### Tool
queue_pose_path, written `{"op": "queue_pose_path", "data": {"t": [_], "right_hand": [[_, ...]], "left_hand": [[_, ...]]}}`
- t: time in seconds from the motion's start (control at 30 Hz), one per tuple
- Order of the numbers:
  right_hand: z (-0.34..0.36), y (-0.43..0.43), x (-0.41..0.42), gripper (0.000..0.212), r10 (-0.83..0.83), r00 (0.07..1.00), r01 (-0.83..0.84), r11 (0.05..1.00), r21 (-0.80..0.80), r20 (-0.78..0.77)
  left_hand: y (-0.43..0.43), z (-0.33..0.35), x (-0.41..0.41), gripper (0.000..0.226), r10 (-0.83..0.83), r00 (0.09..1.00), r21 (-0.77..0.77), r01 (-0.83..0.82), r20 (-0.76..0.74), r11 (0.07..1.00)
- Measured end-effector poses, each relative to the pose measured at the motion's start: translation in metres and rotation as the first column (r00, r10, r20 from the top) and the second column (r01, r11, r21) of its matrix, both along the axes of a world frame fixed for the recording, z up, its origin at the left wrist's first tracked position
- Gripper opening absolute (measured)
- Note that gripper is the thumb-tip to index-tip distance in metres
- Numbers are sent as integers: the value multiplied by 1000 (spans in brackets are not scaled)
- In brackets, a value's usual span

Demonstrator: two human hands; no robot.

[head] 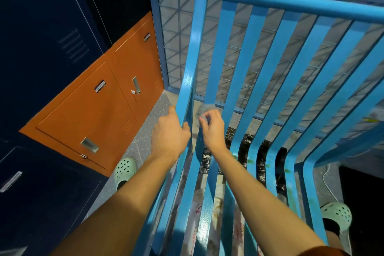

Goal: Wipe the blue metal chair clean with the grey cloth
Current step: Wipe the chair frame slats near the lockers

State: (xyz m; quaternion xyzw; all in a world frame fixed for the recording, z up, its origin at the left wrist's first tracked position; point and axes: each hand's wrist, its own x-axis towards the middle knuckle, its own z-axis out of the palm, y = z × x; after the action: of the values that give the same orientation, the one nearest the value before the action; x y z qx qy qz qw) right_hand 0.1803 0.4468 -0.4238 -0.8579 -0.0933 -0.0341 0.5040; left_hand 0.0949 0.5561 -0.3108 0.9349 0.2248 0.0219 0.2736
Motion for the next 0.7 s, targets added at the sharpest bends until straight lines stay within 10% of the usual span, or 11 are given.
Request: {"op": "queue_pose_path", "data": {"t": [0.23, 0.7], "right_hand": [[-15, -7, -1, 12, -26, 989, 27, 1000, 0, -143], [139, -27, 42, 12, -201, 954, 153, 964, 215, 221]], "left_hand": [[0, 1, 1, 39, 6, 1000, 5, -6, -1, 1000], [1, -1, 0, 45, 15, 1000, 13, -15, 2, 1000]]}}
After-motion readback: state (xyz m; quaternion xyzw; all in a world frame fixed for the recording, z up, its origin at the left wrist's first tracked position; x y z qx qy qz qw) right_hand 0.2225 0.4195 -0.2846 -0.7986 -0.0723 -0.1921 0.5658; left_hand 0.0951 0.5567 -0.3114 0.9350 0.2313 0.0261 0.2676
